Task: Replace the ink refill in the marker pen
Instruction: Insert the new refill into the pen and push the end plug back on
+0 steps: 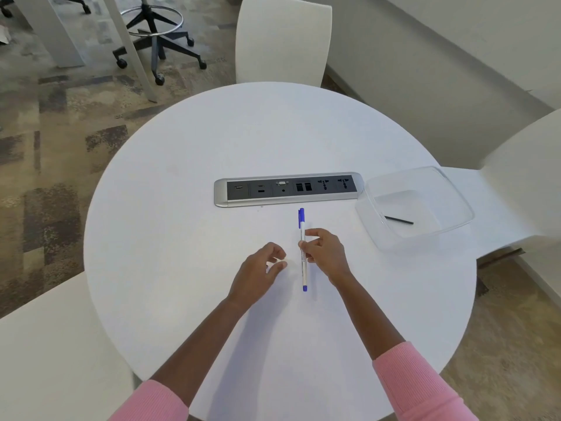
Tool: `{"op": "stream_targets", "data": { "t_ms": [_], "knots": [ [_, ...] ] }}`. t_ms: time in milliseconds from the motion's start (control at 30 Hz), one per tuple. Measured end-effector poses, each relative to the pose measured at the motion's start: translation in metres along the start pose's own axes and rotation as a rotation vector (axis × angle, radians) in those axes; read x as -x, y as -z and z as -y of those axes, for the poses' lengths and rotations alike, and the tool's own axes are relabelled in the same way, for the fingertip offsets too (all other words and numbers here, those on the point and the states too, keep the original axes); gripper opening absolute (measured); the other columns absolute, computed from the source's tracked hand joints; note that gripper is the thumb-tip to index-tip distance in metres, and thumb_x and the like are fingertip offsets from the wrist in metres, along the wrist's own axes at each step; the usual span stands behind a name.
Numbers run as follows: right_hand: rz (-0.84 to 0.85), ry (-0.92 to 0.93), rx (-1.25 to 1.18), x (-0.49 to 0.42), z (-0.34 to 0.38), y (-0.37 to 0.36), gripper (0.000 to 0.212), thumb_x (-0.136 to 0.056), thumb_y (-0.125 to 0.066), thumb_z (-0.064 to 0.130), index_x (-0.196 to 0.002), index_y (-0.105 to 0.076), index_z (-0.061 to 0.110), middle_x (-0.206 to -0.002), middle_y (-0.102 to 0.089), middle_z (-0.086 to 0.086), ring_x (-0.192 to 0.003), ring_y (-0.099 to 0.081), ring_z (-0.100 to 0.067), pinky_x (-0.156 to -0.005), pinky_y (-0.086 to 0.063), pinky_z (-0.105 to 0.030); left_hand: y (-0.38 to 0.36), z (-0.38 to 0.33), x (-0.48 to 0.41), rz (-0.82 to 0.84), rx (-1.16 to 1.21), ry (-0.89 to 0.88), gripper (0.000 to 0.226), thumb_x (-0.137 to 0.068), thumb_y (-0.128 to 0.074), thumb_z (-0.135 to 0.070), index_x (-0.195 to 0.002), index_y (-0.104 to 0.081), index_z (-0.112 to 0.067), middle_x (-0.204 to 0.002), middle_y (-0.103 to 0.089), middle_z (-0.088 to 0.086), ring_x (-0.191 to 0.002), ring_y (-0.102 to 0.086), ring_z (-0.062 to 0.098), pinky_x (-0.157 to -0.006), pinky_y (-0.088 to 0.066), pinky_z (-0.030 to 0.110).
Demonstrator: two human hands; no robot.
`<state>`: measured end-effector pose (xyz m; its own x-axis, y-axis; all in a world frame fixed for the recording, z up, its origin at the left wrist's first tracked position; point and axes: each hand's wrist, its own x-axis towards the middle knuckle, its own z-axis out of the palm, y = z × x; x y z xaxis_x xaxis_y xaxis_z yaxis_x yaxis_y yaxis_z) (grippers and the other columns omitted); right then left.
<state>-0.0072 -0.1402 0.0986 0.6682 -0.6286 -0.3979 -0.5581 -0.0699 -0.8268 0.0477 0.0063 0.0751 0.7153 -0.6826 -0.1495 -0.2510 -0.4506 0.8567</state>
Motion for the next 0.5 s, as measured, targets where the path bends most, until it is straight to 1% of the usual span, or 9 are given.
{"op": "stream_targets", "data": {
  "t_ms": [67,100,167,200,267,333,433,467,500],
  "knots": [
    [-0.038,0.01,0.061,-0.002,-0.003,-0.002,0.021,-0.082,-0.062,0.013,-0.102,-0.056,0.01,-0.07,-0.06,-0.004,-0.062,-0.057,-0.014,-0.075,-0.052,-0.033,-0.002,0.005,0.001,-0.064,-0.117,0.025,0.019,-0.091,-0.055,-0.015,-0.109,-0.056,-0.012,-0.113,-0.06,-0.002,-0.104,-0.055,0.014,-0.084,-0.036,0.014],
    [-0.051,0.017,0.079,-0.003,-0.005,-0.002,0.022,-0.082,-0.062,0.012,-0.103,-0.056,0.009,-0.071,-0.059,-0.004,-0.063,-0.057,-0.016,-0.075,-0.051,-0.032,-0.003,0.006,0.001,-0.092,-0.158,0.028,0.024,-0.091,-0.054,-0.016,-0.114,-0.055,-0.01,-0.119,-0.058,-0.001,-0.109,-0.054,0.015,-0.087,-0.034,0.014],
    [-0.062,0.03,0.12,-0.003,-0.007,-0.004,0.022,-0.083,-0.06,0.011,-0.104,-0.055,0.008,-0.07,-0.056,-0.002,-0.067,-0.056,-0.019,-0.068,-0.048,-0.029,-0.005,0.009,0.001,-0.114,-0.244,0.038,0.033,-0.091,-0.053,-0.016,-0.124,-0.051,-0.009,-0.131,-0.052,0.004,-0.122,-0.048,0.019,-0.098,-0.032,0.02],
    [-0.063,0.038,0.148,-0.003,-0.007,-0.005,0.022,-0.084,-0.058,0.01,-0.105,-0.055,0.007,-0.07,-0.055,-0.003,-0.069,-0.055,-0.02,-0.066,-0.045,-0.027,-0.006,0.011,0.0,-0.101,-0.309,0.052,0.039,-0.093,-0.051,-0.018,-0.13,-0.046,-0.01,-0.139,-0.046,0.006,-0.131,-0.04,0.021,-0.105,-0.028,0.024],
    [-0.071,0.048,0.208,-0.004,-0.009,-0.008,0.023,-0.085,-0.055,0.009,-0.107,-0.054,0.005,-0.075,-0.055,-0.005,-0.072,-0.053,-0.02,-0.068,-0.041,-0.026,-0.008,0.016,-0.002,-0.054,-0.458,0.101,0.05,-0.097,-0.043,-0.026,-0.143,-0.031,-0.011,-0.154,-0.025,0.008,-0.144,-0.017,0.023,-0.115,-0.015,0.03],
    [-0.084,0.039,0.265,-0.005,-0.011,-0.011,0.024,-0.086,-0.053,0.009,-0.109,-0.054,0.004,-0.08,-0.058,-0.008,-0.075,-0.054,-0.021,-0.072,-0.041,-0.027,-0.011,0.02,-0.003,-0.032,-0.584,0.133,0.056,-0.099,-0.033,-0.032,-0.148,-0.016,-0.012,-0.158,-0.007,0.007,-0.146,-0.002,0.022,-0.117,-0.005,0.032],
    [-0.113,0.039,0.332,-0.007,-0.013,-0.017,0.024,-0.086,-0.05,0.008,-0.108,-0.055,0.002,-0.098,-0.065,-0.017,-0.089,-0.06,-0.03,-0.079,-0.046,-0.035,-0.016,0.025,-0.004,-0.013,-0.722,0.149,0.061,-0.099,-0.028,-0.037,-0.15,-0.006,-0.011,-0.158,0.002,0.011,-0.146,0.003,0.026,-0.118,-0.002,0.039],
    [-0.117,0.045,0.345,-0.007,-0.014,-0.019,0.023,-0.085,-0.049,0.007,-0.107,-0.056,0.001,-0.101,-0.065,-0.018,-0.091,-0.06,-0.031,-0.08,-0.046,-0.035,-0.017,0.026,-0.005,-0.003,-0.752,0.162,0.063,-0.099,-0.03,-0.038,-0.15,-0.008,-0.009,-0.158,0.0,0.013,-0.146,0.0,0.028,-0.118,-0.005,0.041],
    [-0.116,0.05,0.36,-0.007,-0.014,-0.021,0.022,-0.085,-0.049,0.006,-0.105,-0.057,0.0,-0.103,-0.064,-0.019,-0.092,-0.059,-0.031,-0.08,-0.046,-0.034,-0.017,0.026,-0.004,-0.012,-0.769,0.163,0.064,-0.097,-0.037,-0.038,-0.148,-0.016,-0.006,-0.157,-0.009,0.016,-0.145,-0.009,0.031,-0.116,-0.012,0.045]
  ]
}}
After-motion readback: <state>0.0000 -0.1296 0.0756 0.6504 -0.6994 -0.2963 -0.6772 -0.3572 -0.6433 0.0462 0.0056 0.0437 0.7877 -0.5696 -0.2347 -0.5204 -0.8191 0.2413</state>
